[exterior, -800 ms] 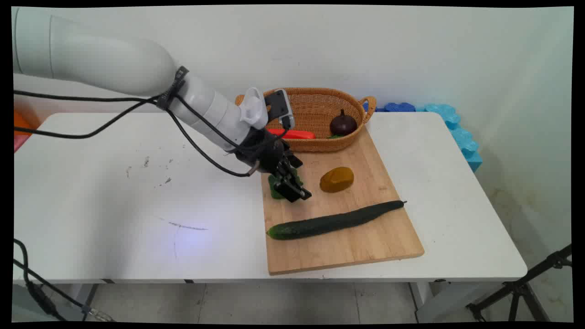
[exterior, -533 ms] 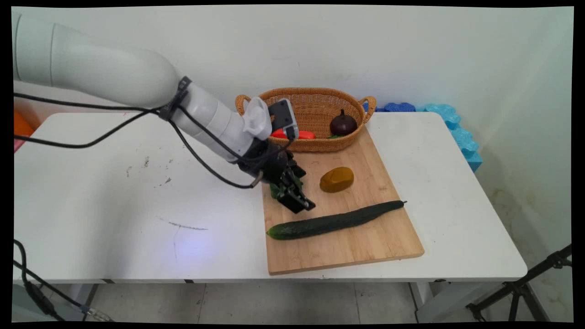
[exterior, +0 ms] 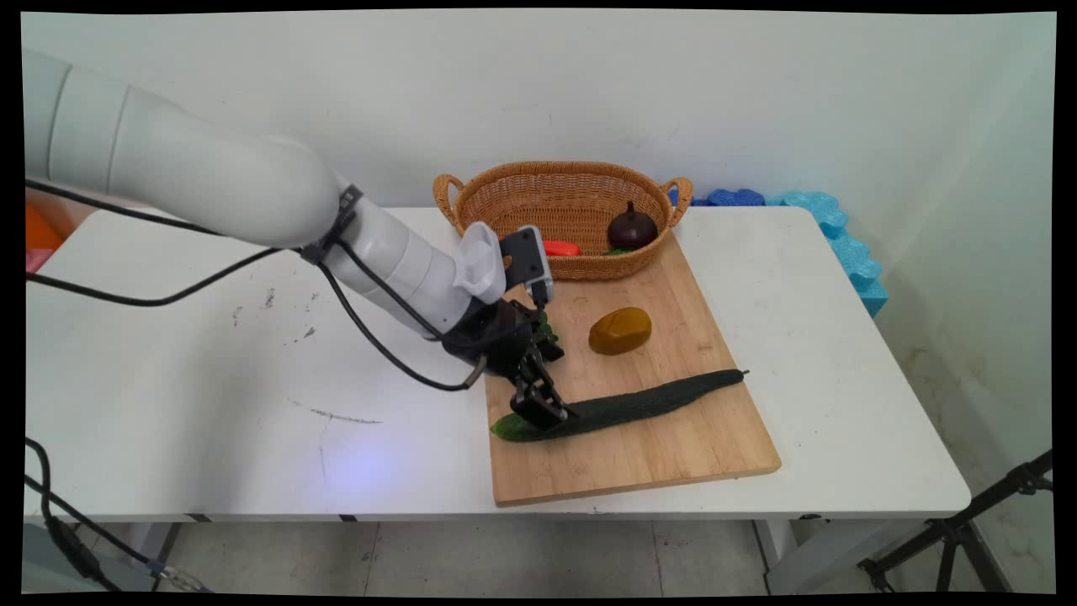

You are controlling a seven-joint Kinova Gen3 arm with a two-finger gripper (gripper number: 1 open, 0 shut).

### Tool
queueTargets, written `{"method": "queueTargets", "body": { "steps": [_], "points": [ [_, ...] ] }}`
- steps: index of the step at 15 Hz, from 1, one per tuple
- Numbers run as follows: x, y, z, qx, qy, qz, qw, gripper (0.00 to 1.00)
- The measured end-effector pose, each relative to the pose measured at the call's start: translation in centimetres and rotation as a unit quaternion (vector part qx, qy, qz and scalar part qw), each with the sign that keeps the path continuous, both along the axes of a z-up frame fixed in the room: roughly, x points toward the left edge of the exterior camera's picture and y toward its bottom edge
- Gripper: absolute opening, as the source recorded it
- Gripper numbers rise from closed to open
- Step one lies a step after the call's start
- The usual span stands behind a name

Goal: Pick up the cucumber from the cutting board, then place the picked object in the vegetable basket

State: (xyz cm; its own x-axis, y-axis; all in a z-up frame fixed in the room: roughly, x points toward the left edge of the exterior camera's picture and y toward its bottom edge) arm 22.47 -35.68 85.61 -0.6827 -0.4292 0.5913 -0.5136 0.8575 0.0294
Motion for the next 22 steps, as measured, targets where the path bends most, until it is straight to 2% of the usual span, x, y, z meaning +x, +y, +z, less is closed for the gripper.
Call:
{"method": "queueTargets", "body": {
  "steps": [10, 11, 17, 22],
  "points": [
    [-0.9, 0.6, -3.1, -0.001, -0.014, -0.014, 0.9998, 1.0],
    [-0.9, 0.7, -3.3, 0.0, -0.015, -0.015, 0.9998, 0.0],
    [-0.9, 1.0, -4.2, 0.0, -0.02, -0.023, 0.9995, 0.0],
    [-0.8, 0.9, -3.5, -0.004, -0.016, -0.022, 0.9996, 0.0]
  ]
}}
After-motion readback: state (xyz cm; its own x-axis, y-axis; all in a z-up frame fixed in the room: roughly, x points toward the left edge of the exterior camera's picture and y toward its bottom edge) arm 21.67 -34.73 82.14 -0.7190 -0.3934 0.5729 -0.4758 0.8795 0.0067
